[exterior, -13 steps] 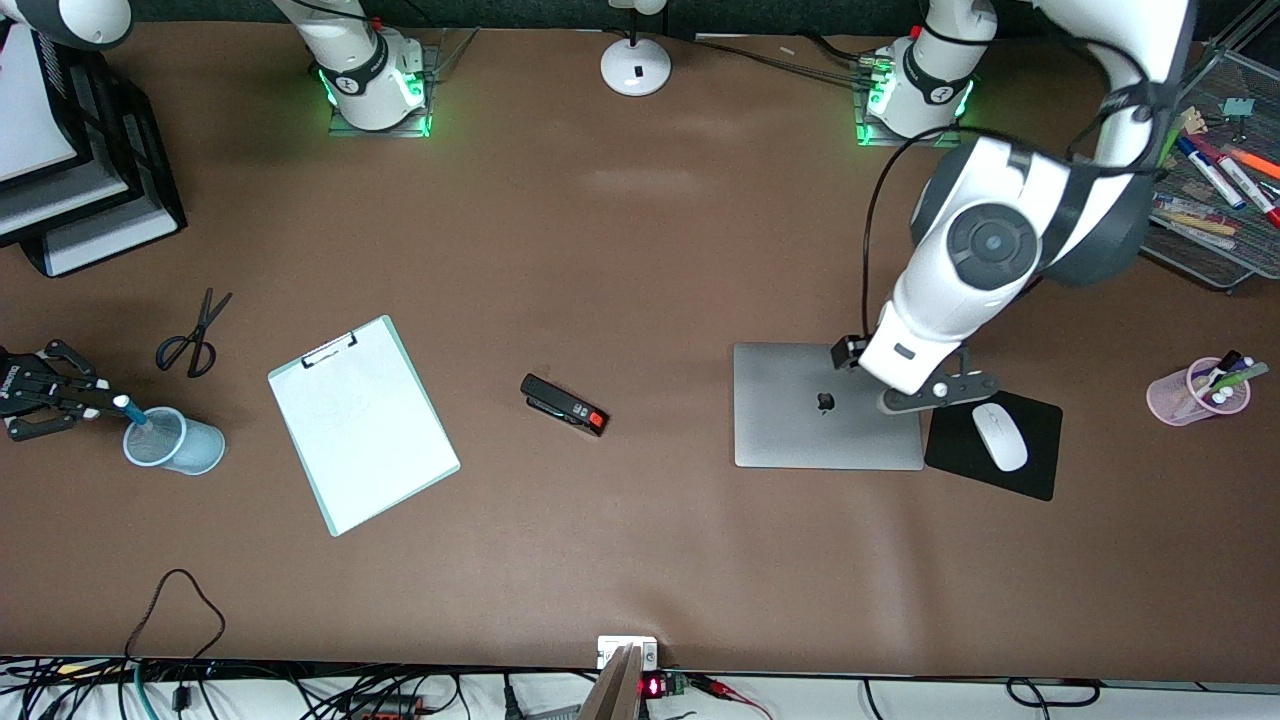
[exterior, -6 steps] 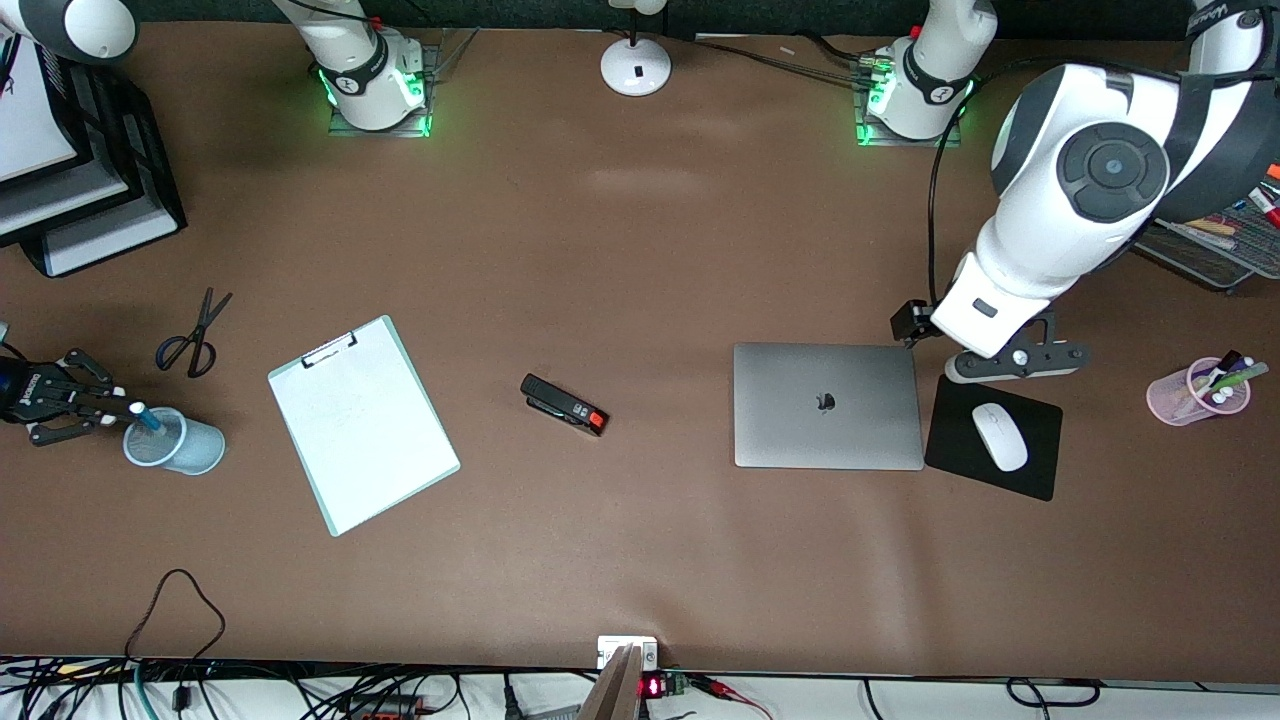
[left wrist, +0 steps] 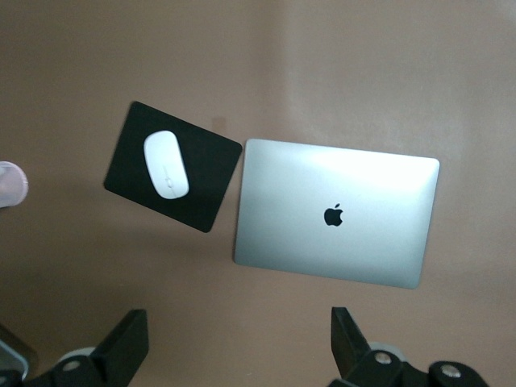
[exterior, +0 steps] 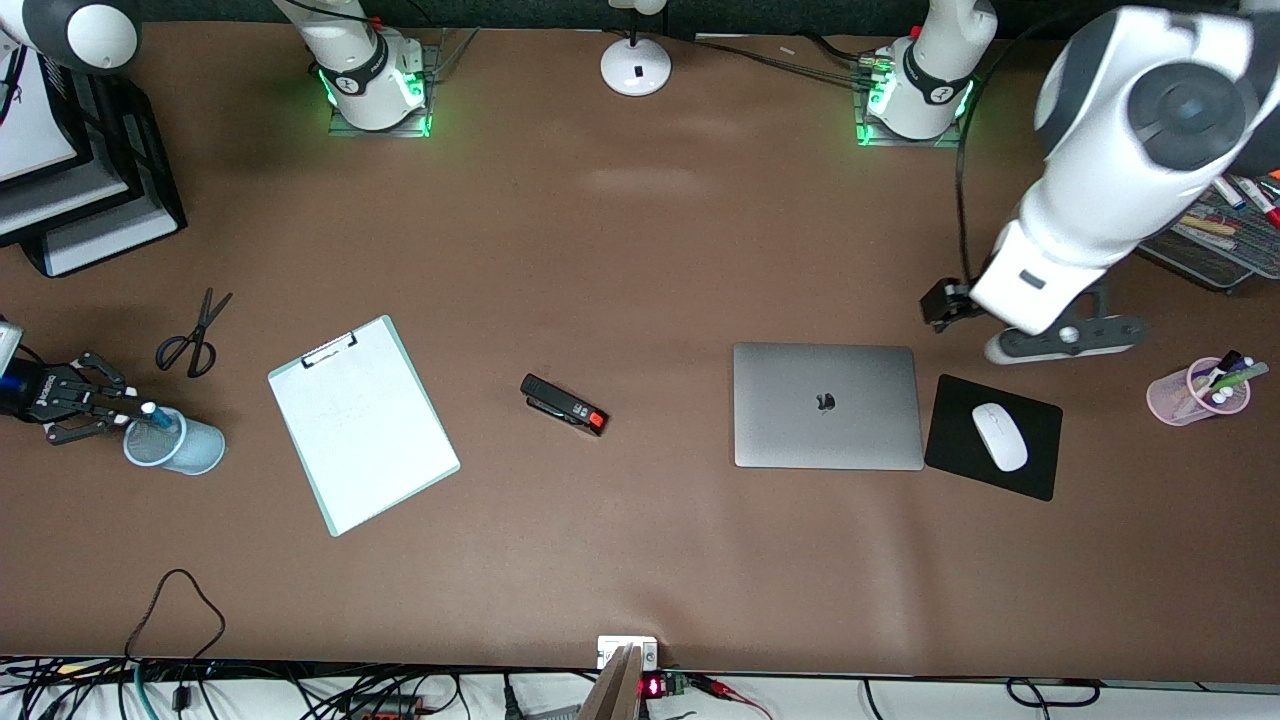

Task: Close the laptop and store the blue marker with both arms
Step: 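Lower the marker into the pen cup while the left gripper withdraws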

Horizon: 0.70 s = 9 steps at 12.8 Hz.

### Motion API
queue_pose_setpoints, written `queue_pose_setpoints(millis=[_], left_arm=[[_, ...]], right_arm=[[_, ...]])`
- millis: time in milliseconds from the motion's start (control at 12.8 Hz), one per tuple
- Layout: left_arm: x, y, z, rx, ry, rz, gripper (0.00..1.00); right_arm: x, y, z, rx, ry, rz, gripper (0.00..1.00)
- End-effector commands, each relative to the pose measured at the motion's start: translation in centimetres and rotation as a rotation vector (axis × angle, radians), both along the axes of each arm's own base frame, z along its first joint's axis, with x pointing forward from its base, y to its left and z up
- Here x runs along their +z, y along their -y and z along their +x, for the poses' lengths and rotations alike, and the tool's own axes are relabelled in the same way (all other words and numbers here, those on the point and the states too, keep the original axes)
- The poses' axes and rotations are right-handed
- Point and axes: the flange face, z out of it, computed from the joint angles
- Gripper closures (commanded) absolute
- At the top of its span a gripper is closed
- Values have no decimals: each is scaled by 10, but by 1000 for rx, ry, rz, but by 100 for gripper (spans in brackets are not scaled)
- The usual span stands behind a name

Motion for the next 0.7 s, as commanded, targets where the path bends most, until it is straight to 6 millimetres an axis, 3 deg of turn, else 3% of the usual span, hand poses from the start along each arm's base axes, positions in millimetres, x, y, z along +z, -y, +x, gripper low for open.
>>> queue_pose_setpoints(millis=[0, 156, 545, 623], left_arm=[[27, -21, 2, -14, 3, 12, 0], [44, -27, 0, -29, -7, 14, 0], [46, -43, -6, -7, -58, 25, 0], [63, -45, -6, -1, -34, 18, 0]], right_arm=[[-6, 9, 2, -11, 21, 4, 99], [-9, 14, 1, -26, 24, -4, 99], [-7, 15, 6, -54, 42, -28, 95], [-8, 15, 7, -56, 38, -29, 75]])
